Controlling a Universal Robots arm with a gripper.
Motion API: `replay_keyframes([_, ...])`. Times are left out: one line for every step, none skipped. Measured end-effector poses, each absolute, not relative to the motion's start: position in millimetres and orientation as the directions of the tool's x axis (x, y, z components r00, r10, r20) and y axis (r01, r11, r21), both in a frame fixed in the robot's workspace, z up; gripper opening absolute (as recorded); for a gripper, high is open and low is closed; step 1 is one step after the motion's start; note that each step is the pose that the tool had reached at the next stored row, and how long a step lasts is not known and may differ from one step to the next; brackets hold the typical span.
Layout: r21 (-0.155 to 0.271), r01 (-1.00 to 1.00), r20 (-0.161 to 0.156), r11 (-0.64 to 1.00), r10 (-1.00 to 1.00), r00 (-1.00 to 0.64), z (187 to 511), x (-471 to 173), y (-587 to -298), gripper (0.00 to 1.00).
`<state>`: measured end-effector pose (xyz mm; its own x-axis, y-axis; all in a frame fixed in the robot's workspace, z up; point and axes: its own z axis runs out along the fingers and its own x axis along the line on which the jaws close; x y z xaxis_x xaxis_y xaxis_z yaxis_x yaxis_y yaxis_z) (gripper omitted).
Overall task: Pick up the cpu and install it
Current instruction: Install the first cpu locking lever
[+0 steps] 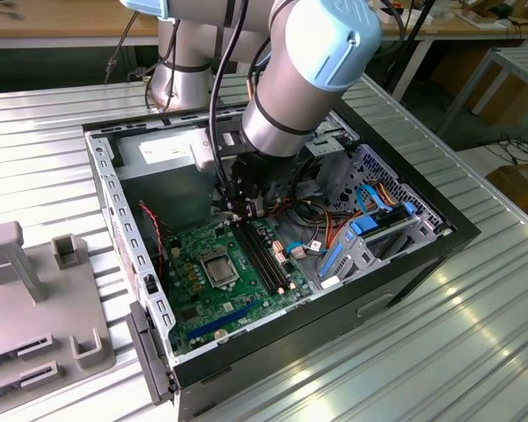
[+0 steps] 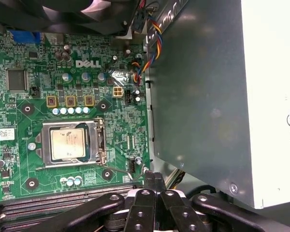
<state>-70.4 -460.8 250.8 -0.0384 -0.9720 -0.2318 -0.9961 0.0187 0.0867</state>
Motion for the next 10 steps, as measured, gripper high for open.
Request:
replay_keyframes([0.087,-0.996,-0.232,0.019,-0.972,-0.038,250.8,-70.3,-461.3,0.11])
replay_keyframes([0.087,-0.996,-0.232,0.018,-0.972,-0.038,250.8,-70.3,-461.7,0.11])
replay_keyframes([0.087,-0.996,-0.231,0.019,-0.972,-0.038,250.8,-70.3,-462.1,0.11])
replay_keyframes([0.087,-0.996,-0.231,0.019,-0.972,-0.038,250.8,-70.4,-462.4,0.11])
replay_keyframes([0.087,-0.996,-0.23,0.019,-0.972,-0.038,250.8,-70.3,-462.8,0.11])
replay_keyframes([0.087,-0.996,-0.229,0.019,-0.973,-0.038,250.8,-70.3,-463.0,0.11])
replay_keyframes([0.087,-0.996,-0.227,0.019,-0.973,-0.038,250.8,-70.3,-463.5,0.11])
replay_keyframes([0.087,-0.996,-0.225,0.019,-0.974,-0.038,250.8,-70.3,-464.1,0.11])
replay_keyframes([0.086,-0.996,-0.223,0.019,-0.974,-0.038,250.8,-70.3,-464.6,0.11])
replay_keyframes([0.086,-0.996,-0.222,0.019,-0.974,-0.038,250.8,-70.3,-464.8,0.11])
